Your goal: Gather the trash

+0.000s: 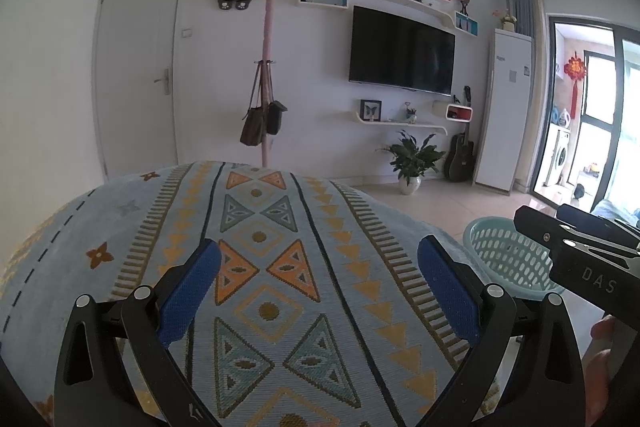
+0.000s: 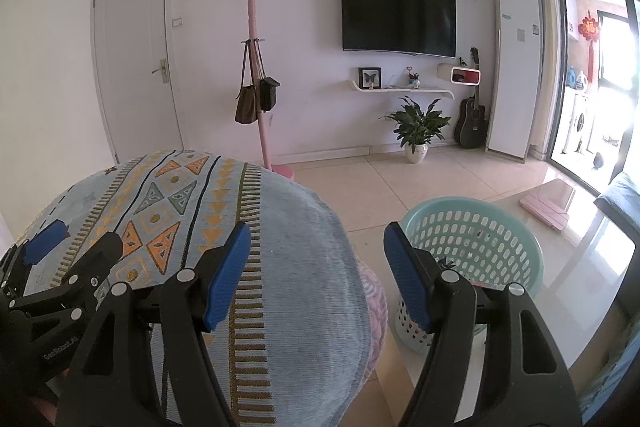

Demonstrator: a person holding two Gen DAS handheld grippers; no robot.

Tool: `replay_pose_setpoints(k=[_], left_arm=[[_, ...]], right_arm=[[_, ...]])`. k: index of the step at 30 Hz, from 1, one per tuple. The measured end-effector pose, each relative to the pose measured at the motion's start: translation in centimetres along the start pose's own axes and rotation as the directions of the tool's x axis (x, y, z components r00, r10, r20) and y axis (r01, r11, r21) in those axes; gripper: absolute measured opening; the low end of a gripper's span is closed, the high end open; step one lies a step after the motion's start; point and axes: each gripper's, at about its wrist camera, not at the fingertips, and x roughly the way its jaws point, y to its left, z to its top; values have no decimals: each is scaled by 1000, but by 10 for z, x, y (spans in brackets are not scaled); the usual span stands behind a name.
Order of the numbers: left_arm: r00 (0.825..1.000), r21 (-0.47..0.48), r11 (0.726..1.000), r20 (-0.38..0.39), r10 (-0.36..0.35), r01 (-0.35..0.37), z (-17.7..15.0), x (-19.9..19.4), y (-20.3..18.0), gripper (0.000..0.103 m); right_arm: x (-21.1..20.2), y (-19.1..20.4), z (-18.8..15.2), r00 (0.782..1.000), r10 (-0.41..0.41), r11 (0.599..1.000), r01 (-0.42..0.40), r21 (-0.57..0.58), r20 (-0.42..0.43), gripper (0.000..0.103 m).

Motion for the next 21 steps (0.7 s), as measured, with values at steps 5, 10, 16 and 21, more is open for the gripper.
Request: replay_pose_setpoints(k=[5, 10, 16, 21], left_arm=[[1000, 0, 1000, 1, 5, -5, 1, 0, -1, 95], [1000, 4, 1000, 0, 11, -11, 1, -1, -2, 95], [1000, -12, 1000, -5, 21, -21, 3, -1, 3, 96], [999, -24, 999, -15, 29, -29, 4, 1, 9, 96]], right_arm=[[0, 1, -1, 1000, 0, 1000, 0, 1, 1, 65], [0, 1, 0, 1000, 0, 1000, 0, 0, 1, 65], [0, 1, 0, 1000, -2, 1000, 2, 2, 2, 65], [0, 1, 1, 1000, -5, 1000, 5, 2, 5, 65]])
